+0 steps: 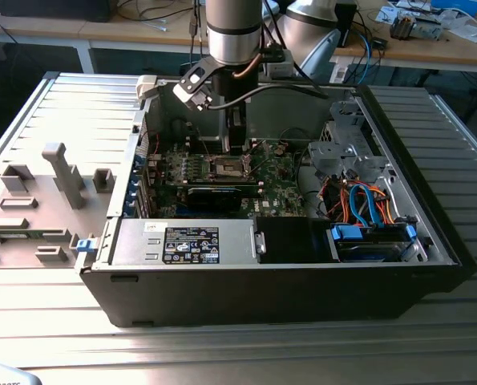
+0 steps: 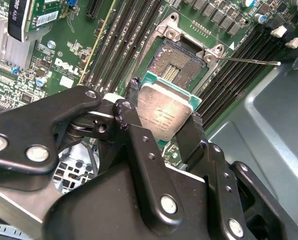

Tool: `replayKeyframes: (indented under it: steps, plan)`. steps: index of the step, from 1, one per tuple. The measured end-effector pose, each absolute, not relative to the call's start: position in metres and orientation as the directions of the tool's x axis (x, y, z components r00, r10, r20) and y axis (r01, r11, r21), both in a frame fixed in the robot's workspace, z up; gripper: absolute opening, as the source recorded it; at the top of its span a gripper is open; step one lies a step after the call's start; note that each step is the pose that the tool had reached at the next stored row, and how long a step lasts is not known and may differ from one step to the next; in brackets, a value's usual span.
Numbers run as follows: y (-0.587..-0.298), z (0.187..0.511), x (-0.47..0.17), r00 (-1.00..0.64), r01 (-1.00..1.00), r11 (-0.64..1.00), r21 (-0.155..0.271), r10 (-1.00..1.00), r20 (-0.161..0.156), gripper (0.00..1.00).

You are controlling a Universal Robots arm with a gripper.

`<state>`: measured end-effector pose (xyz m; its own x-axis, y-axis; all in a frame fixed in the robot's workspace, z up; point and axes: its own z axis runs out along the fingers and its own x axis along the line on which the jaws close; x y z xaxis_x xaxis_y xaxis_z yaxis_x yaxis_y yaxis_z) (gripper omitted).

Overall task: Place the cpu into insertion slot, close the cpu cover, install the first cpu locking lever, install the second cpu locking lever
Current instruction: 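Place the cpu into insertion slot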

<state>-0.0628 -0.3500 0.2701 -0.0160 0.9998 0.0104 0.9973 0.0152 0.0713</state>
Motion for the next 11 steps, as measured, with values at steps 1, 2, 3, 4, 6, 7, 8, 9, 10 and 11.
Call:
replayKeyframes:
  steps: [1, 2, 3, 4, 6, 7, 8, 9, 10, 11]
  plan:
    - [-0.3498, 0.2676, -0.0628, -0.016, 0.997, 0.015, 0.071, 1.000, 0.010, 0.55]
    - [-0.3498, 0.2676, -0.0629, -0.016, 0.997, 0.015, 0.071, 1.000, 0.010, 0.55]
    - [-0.3497, 0.2675, -0.0630, -0.016, 0.997, 0.015, 0.071, 1.000, 0.010, 0.55]
    - [-0.3497, 0.2675, -0.0633, -0.016, 0.997, 0.015, 0.071, 1.000, 0.011, 0.55]
    - [-0.3497, 0.2675, -0.0636, -0.016, 0.997, 0.015, 0.071, 1.000, 0.010, 0.55]
    - [-0.3497, 0.2668, -0.0642, -0.016, 0.997, 0.015, 0.071, 1.000, 0.010, 0.55]
    - [-0.3495, 0.2657, -0.0645, -0.016, 0.997, 0.015, 0.071, 1.000, 0.011, 0.55]
    - [-0.3494, 0.2657, -0.0645, -0.016, 0.997, 0.015, 0.071, 1.000, 0.010, 0.55]
    - [-0.3492, 0.2657, -0.0645, -0.016, 0.997, 0.015, 0.071, 1.000, 0.010, 0.55]
    - [-0.3489, 0.2657, -0.0646, -0.016, 0.997, 0.015, 0.071, 1.000, 0.010, 0.55]
